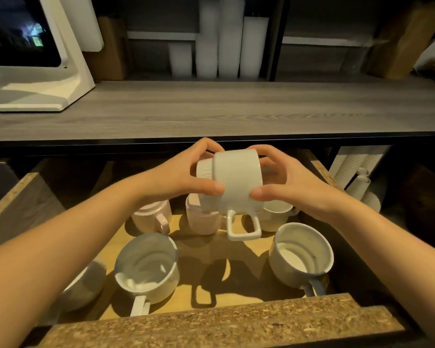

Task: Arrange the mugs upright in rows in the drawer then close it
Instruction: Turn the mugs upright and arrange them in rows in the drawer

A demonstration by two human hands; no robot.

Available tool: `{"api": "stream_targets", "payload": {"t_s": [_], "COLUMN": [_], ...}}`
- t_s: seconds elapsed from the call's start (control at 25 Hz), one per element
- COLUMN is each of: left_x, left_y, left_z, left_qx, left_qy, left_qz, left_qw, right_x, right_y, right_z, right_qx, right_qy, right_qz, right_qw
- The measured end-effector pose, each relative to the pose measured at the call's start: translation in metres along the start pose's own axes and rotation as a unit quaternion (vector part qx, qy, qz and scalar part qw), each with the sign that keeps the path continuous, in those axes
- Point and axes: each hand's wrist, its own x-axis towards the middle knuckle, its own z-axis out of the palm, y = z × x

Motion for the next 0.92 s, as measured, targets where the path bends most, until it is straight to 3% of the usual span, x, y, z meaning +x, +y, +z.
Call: {"api": "stream_targets", "payload": {"t_s": [0.2, 0.36, 0.68, 0.92], "left_x": [-0.019, -0.047, -0.064, -0.065], "left_y": [0.008, -0.009, -0.036, -0.046], "left_z": [-0.012, -0.006, 0.009, 0.009], "left_qx": [0.290, 0.400, 0.395, 0.415], "left_qy": [-0.052, -0.127, -0.241, -0.222], "left_qz": [-0.099, -0.169, -0.219, -0.183], "left_qw": [0.951, 0.892, 0.859, 0.863], "right_x": [-0.003, -0.004, 0.007, 0.011], "right_y": [-0.007, -0.013, -0.016, -0.008], "right_z": [0.015, 0.040, 0.077, 0.095], "right_qx": [-0.151, -0.289, -0.544, -0.576], "right_qy": [-0.023, -0.071, -0.191, -0.203], "right_qz": [0.030, 0.015, 0.049, 0.066], "right_qw": [0.988, 0.955, 0.816, 0.789]}}
